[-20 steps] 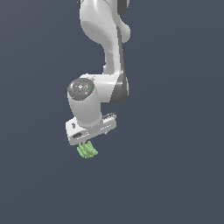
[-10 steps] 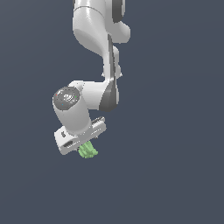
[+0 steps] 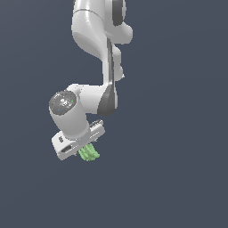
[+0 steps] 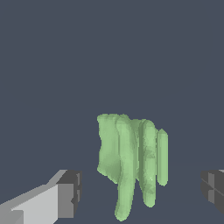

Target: Pick up the object and move it to a goal position.

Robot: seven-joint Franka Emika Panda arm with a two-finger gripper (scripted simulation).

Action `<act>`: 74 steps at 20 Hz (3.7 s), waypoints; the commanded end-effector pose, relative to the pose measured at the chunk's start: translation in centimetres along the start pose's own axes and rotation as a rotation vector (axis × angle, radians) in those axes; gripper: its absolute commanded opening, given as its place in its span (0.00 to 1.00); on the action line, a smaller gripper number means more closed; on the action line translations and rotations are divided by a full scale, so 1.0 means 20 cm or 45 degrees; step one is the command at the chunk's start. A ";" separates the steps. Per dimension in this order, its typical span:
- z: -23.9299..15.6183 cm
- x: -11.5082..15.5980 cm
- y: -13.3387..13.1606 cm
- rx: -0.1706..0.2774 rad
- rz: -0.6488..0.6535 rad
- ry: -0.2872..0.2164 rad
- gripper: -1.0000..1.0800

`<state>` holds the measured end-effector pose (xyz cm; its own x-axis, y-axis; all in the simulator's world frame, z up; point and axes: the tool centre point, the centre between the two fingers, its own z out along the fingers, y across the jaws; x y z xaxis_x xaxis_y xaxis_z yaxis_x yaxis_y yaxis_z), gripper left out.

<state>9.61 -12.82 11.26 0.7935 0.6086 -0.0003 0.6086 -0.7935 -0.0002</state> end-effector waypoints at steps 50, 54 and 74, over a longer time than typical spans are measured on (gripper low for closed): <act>-0.12 0.02 -0.34 -0.004 -0.005 0.000 0.00; -0.28 0.02 -0.48 -0.004 -0.005 0.000 0.00; -1.15 0.08 -1.27 -0.004 -0.007 -0.002 0.00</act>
<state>-3.97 7.50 33.03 0.7897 0.6135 -0.0013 0.6135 -0.7897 0.0032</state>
